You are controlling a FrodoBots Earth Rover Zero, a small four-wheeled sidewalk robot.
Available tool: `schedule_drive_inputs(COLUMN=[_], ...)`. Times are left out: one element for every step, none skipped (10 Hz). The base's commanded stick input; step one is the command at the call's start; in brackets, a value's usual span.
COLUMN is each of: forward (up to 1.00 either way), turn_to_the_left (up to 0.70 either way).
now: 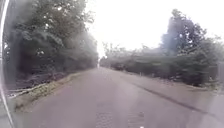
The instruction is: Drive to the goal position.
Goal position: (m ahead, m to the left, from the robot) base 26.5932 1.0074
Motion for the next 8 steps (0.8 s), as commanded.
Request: schedule_drive_inputs(forward=[0.7,0.7,0.7,0.7,0.7,0.7,0.7,0.7], turn_to_the_left=[0.01,0.01,0.01,0.01,0.01,0.01,0.01,0.01])
